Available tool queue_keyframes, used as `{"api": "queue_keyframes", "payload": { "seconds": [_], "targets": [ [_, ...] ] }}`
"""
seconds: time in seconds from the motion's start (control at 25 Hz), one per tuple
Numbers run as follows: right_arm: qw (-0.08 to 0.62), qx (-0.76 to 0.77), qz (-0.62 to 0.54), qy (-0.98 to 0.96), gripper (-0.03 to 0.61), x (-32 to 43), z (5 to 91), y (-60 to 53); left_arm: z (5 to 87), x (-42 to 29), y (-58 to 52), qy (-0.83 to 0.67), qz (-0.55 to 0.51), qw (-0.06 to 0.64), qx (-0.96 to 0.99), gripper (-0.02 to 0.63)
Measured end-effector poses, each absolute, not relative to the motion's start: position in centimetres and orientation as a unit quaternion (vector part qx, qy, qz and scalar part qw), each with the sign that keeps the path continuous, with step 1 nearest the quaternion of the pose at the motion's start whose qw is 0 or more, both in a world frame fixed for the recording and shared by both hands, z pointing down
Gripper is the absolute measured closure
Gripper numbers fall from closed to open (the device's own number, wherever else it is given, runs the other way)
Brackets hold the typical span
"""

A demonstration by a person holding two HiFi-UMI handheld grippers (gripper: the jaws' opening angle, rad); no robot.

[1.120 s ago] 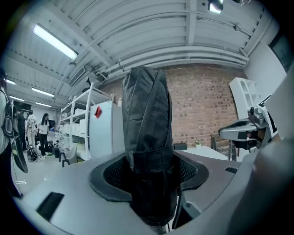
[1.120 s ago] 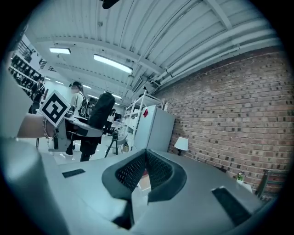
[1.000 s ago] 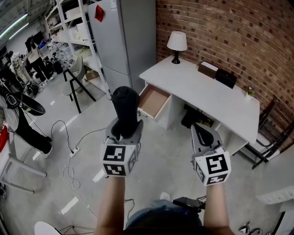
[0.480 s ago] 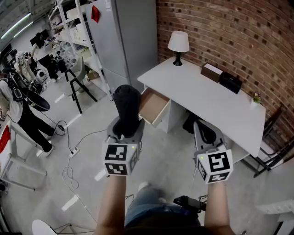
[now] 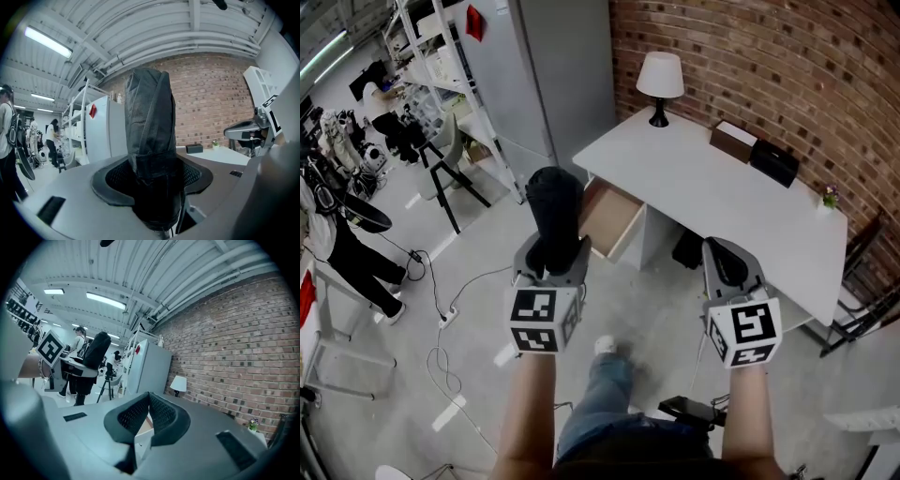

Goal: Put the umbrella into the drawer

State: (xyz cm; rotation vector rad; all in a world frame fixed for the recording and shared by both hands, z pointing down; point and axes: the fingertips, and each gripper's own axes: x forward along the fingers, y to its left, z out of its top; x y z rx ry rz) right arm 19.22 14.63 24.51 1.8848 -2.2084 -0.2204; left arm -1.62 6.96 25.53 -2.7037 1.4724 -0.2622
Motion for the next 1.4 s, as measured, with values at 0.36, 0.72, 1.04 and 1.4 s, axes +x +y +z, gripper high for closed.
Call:
{"api": "queue_keyframes", "payload": {
  "seconds": [0.36, 0.72, 1.04, 1.4],
  "targets": [
    [0.139, 0.641, -0.058, -0.752, 0.578, 18.6, 26.4, 5.0, 27.2, -2.1, -3.3, 0.472, -0.092, 0.002, -0.877, 0.36],
    [0.169, 0.635, -0.03, -0.754, 0.578, 17.0, 28.5, -7.7, 29.4, -3.3, -16.3, 0.472, -0.093, -0.037, -0.876, 0.36],
    [0.188, 0.623, -0.019, -0.759, 0.578, 13.6, 29.7, -16.3, 31.5, -5.4, -24.8, 0.468, -0.104, -0.069, -0.875, 0.36],
    [0.212, 0.617, -0.001, -0.758, 0.578, 12.9, 32.4, -21.2, 34.4, -5.5, -28.8, 0.46, -0.116, -0.098, -0.875, 0.36]
  ]
}}
